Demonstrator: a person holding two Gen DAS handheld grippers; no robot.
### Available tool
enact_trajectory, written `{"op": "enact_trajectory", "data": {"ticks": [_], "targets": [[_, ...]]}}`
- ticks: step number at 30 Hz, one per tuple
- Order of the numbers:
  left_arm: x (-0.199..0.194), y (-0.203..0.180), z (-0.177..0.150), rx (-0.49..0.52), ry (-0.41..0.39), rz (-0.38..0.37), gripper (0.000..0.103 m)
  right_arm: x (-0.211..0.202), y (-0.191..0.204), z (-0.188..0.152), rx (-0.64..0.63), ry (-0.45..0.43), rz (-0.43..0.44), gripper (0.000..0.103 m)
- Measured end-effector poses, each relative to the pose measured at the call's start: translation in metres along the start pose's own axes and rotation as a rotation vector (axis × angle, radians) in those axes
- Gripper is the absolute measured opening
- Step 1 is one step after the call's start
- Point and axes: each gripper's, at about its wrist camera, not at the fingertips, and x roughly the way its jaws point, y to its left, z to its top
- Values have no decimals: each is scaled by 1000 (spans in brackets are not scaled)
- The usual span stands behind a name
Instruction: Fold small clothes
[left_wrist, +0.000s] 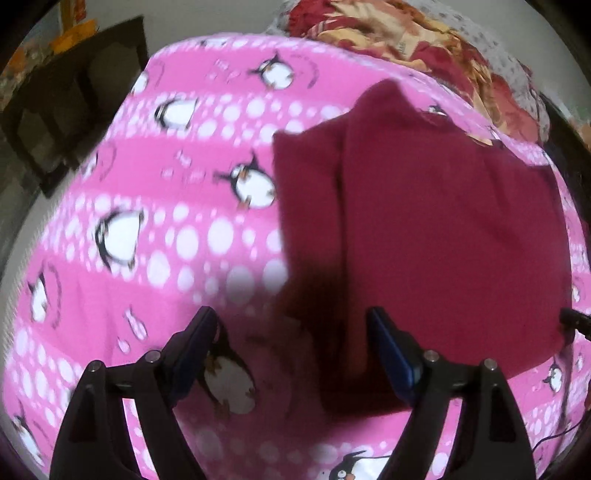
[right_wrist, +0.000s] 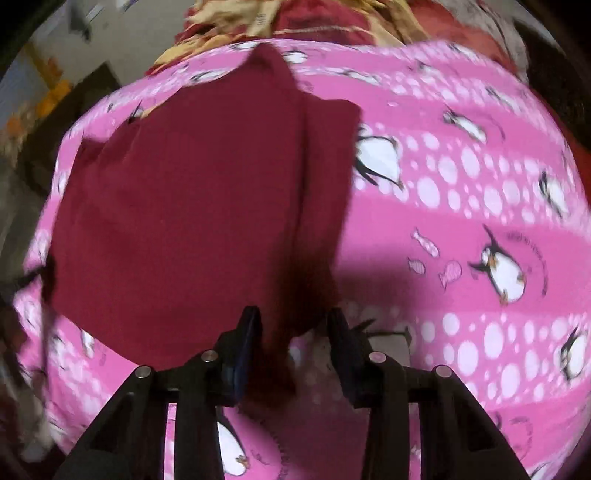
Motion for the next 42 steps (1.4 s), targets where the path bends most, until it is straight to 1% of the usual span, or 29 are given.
{"op": "enact_trajectory", "data": {"ticks": [2,4,8,11,13,15,16,18,20,23,27,29,33,37,40,42], "targets": [[-3,2,-3,-7,-8,-7,83,-13,2,0,9,-29,-16,44],[-5,0,-3,12,-17,3,83,-26,9,0,-11,-63,-24,45],[-8,-3,-4,27,-22,14,83,-43,27,6,-46,-117,20,45],[-9,-3,-4,20,-29,11,83,-37,38,19,-58,-129,39,45],[-10,-4,-4,25,-30,18,83,-27,45,29,-50,-130,36,45],[-7,-6,-2,32,-23,23,83,-13,42,35,-28,-114,27,45],[-7,-7,-1,34,-22,23,83,-2,36,38,-10,-90,12,45],[-5,-9,1,39,-20,23,83,16,27,40,27,-45,32,45],[-4,-9,3,40,-18,21,82,17,28,41,32,-46,29,45],[-2,-8,3,38,-18,17,83,3,45,43,-1,-61,-9,45],[-1,-8,4,36,-18,12,83,-9,73,45,-71,-85,48,45],[-2,-9,5,36,-20,12,83,-7,93,46,-111,-80,96,46],[-2,-10,4,37,-18,13,83,8,126,54,-148,-67,157,46],[-1,-8,3,29,-11,1,83,21,165,63,-206,-86,232,46],[1,-4,2,4,-2,-22,82,36,198,72,-263,-95,299,46],[1,-1,0,-14,0,-41,83,50,219,78,-288,-80,315,46]]}}
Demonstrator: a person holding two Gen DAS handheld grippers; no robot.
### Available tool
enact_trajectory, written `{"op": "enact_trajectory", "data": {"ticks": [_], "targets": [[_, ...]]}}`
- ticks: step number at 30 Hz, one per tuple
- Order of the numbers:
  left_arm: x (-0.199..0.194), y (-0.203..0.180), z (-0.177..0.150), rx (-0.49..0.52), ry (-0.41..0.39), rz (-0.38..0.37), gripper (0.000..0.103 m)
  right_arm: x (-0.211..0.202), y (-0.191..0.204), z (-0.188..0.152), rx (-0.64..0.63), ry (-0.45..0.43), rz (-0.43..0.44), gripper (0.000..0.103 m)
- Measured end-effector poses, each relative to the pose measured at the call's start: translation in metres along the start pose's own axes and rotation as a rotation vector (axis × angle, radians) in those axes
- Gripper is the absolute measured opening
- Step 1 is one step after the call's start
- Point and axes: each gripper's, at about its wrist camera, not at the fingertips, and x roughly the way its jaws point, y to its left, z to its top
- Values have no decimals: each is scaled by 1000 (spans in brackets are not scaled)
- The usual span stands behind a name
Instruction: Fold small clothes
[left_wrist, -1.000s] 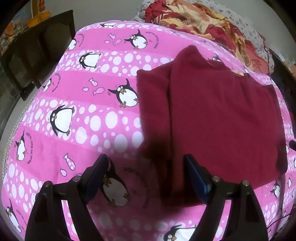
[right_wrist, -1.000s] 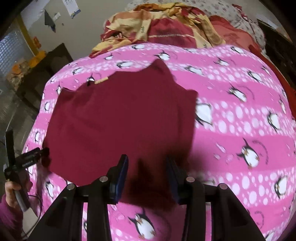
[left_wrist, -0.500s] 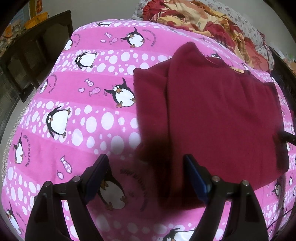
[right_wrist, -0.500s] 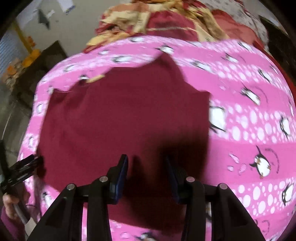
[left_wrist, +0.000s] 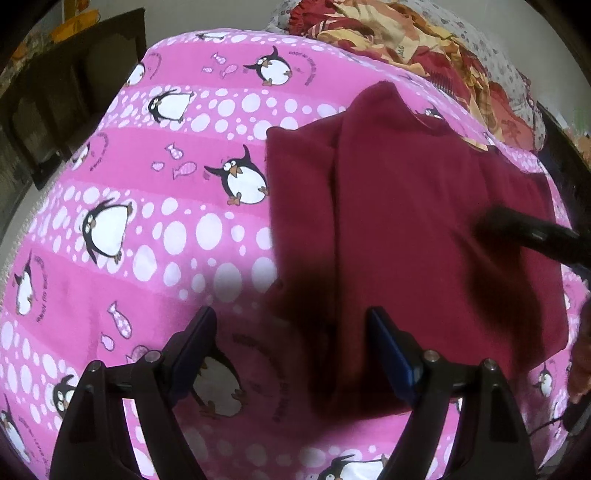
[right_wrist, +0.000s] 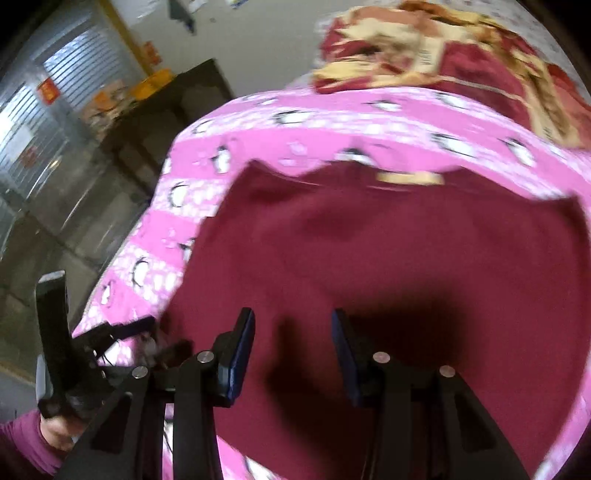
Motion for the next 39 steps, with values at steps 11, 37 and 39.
{"op": "enact_trajectory", "data": {"ticks": [11,37,39], "targets": [[6,9,-8,-43,5,-54,86,91,40,78,-35,13,0,45],[8,16,-8,-48,-8,-58,90,120,76,63,-91,111,-13,72],[5,18,-5,-51,-14,-71,90,117,69,63,-67,109,9,72]]}}
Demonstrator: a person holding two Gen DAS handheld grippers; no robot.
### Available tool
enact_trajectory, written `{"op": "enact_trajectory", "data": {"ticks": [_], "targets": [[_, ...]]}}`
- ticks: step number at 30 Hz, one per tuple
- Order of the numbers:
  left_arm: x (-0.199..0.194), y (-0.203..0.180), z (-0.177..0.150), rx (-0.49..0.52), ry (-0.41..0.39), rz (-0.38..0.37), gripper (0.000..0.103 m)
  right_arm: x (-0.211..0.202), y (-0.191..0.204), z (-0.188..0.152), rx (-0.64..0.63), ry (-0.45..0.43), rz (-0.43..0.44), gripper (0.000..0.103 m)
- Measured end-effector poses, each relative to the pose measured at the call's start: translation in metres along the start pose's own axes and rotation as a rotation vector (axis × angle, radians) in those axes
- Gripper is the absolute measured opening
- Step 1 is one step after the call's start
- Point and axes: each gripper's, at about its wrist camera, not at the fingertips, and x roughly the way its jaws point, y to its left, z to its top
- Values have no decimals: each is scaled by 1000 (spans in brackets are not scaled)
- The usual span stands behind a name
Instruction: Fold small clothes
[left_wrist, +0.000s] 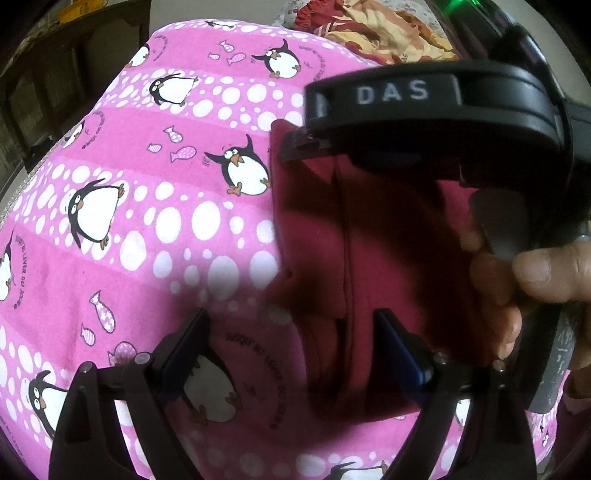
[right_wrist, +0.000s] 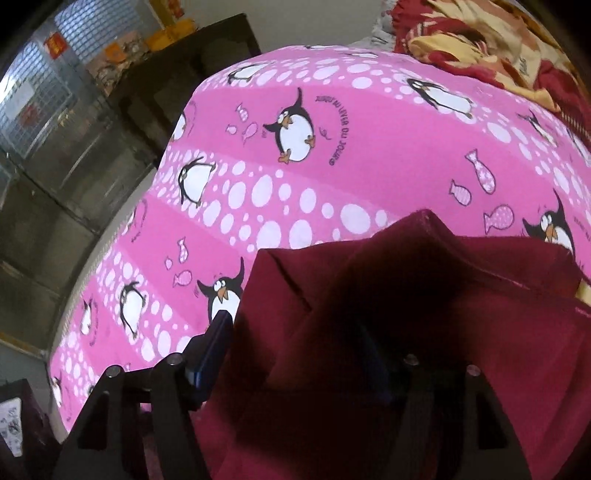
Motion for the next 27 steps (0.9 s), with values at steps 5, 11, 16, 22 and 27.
{"op": "enact_trajectory", "data": {"ticks": [5,11,16,22,27], "targets": [[-4,12,15,-60,-46,-50,90,-11,-22,2,102,15,104,72],[3,12,22,-98,-86,-145,77,-22,-33,2,151,40,163,78],[7,2,26,-89,-118,-214,37,-29,-39,6,183,75,198,80],[-22,-26,28,62,-215,-242,29,-28,-44,20,228,141,237,83],[-22,-40,32,116,-217,-233,29,-28,-18,29,129,197,257,90]]}}
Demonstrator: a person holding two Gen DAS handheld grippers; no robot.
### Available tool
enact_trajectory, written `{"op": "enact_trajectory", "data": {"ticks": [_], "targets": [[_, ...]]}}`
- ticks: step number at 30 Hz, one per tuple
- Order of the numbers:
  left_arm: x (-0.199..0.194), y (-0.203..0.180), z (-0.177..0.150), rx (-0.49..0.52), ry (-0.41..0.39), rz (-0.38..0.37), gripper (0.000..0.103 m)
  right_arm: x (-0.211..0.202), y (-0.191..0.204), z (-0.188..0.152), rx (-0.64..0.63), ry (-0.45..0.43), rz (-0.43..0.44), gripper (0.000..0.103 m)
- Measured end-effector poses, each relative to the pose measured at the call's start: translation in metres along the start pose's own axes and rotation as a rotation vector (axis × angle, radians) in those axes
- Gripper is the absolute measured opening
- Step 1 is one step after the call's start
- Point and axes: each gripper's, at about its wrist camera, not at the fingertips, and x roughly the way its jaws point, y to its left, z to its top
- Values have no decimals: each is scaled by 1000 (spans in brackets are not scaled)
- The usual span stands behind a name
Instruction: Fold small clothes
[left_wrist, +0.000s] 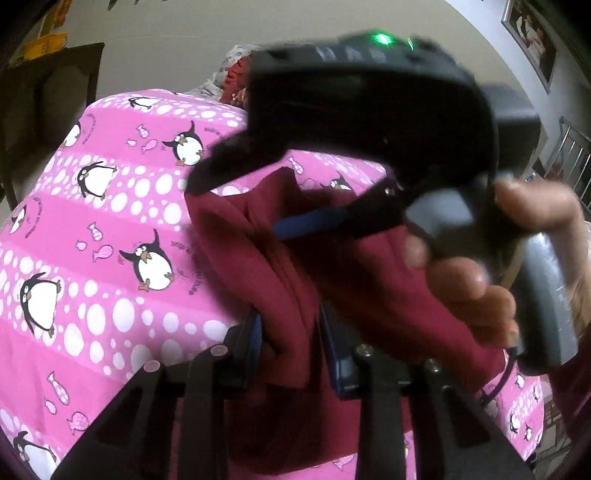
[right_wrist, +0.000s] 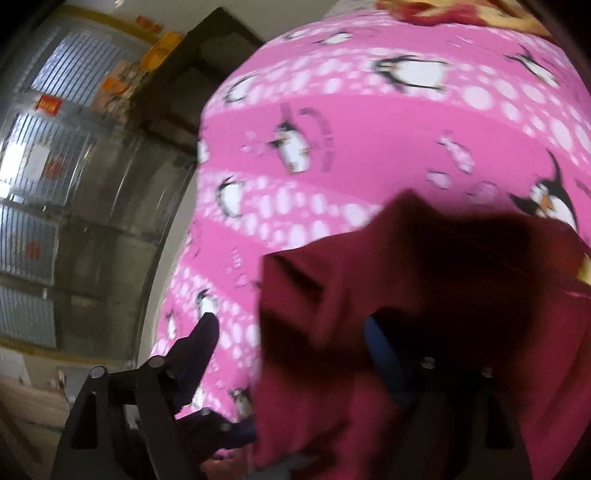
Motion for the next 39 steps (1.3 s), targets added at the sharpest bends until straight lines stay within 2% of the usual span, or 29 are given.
{"op": "enact_trajectory", "data": {"ticks": [4,7,9,11,12,13,14,15,16,20,27,28,29,30,31,33,39], "targets": [[3,-6,2,14,5,-3,29,21,12,0,-84,68,-143,91],[3,-9,-2,27,11,2,28,34,2,-3,-55,69,-199,90],[6,-11,-2,27,23,19,27,32,0,-10,-70,7,-246,80],[8,-15,-5,18,36,32,27,26,-3,-14,-76,-37,-251,56],[6,-13,-7,12,40,35,29,21,-6,-16,-76,-53,-236,49],[0,-9,-7,9,38,38,41,15,-11,-17,-65,-67,-210,38],[-4,-6,-9,10,38,48,52,10,-14,-19,-54,-77,-188,35],[-9,-1,-12,10,43,73,80,4,-19,-19,-46,-88,-170,31],[-13,5,-14,5,39,96,93,-1,-22,-21,-42,-103,-160,29],[-16,24,-17,-6,22,125,93,-11,-28,-24,-16,-130,-123,28],[12,9,-29,26,127,109,93,-12,-33,-28,21,-143,-97,28],[17,5,-31,43,136,119,90,-14,-32,-29,21,-146,-96,28],[24,7,-28,48,144,121,83,-15,-32,-30,18,-148,-95,28],[27,5,-28,44,159,106,48,-17,-32,-31,14,-151,-95,28],[28,3,-28,33,177,84,21,-19,-32,-32,8,-155,-95,28],[24,1,-24,4,181,61,19,-27,-30,-36,-7,-167,-94,26],[-5,-32,-4,67,111,20,17,-74,-33,-46,-22,-231,-73,25]]}}
